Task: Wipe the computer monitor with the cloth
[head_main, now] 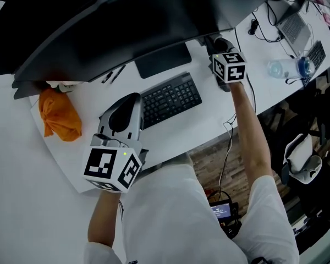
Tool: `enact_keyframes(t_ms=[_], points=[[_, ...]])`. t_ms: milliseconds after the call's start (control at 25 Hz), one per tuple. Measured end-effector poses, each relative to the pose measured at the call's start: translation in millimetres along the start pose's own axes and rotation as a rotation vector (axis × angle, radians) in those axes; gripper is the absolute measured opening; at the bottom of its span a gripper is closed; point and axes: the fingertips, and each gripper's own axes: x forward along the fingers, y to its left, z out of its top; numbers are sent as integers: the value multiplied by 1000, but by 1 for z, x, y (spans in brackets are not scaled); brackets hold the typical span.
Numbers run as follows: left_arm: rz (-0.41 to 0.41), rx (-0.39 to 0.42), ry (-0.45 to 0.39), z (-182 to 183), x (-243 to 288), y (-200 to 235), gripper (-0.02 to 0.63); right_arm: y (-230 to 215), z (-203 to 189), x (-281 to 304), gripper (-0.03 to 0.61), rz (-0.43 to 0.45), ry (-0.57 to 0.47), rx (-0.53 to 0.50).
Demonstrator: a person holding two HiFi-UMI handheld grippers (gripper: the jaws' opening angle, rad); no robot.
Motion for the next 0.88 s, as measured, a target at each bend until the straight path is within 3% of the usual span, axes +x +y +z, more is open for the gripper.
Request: enact_keyframes(t_ms=[880], points=[[55, -35, -20, -17, -44, 26, 14, 121, 4, 22, 25, 159, -14, -19]])
